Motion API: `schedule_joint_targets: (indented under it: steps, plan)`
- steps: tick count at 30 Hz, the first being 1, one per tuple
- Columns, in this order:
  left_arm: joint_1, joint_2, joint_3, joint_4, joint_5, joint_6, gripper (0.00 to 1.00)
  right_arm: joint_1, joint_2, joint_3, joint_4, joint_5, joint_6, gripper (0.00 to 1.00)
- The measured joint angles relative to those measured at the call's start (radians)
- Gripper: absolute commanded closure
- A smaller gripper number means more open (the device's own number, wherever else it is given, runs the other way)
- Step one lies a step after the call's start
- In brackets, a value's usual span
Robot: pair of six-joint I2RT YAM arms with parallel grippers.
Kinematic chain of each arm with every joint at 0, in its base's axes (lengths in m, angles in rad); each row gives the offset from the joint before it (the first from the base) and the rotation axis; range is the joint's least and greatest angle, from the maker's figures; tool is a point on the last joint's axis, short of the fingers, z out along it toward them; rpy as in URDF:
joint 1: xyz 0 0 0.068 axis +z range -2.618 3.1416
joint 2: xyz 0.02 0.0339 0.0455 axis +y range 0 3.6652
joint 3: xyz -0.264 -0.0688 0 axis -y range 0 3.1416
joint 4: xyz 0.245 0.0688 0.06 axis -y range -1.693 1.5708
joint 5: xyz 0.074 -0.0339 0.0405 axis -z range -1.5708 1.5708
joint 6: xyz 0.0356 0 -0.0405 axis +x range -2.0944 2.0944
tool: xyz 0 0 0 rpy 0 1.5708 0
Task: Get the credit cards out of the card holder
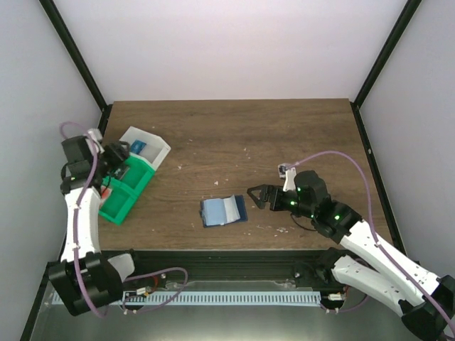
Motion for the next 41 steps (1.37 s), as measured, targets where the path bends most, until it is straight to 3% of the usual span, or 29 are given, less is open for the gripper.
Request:
schedule_joint_targets:
  steps: [2,4,11,21,41]
  plan:
    - [-0.078,-0.031,-0.002,0.002,0.036,0.016,0.18,0.0,0.002,0.005,-0.014,0.04,-0.006,0.0]
    - [-0.152,-0.079,-0.012,0.017,0.079,0.018,0.01,0.0,0.002,0.019,-0.034,0.084,-0.008,0.0]
    - [-0.321,-0.186,-0.081,0.101,0.188,0.023,0.0,0.0,-0.018,0.071,-0.062,0.204,0.012,0.0]
    - [-0.776,-0.208,-0.267,0.28,0.251,-0.053,0.0,0.0,-0.047,0.07,-0.071,0.27,0.052,0.0]
    - [-0.801,-0.386,-0.236,0.352,0.17,-0.098,0.0,0.0,-0.114,0.076,-0.086,0.296,0.024,0.0]
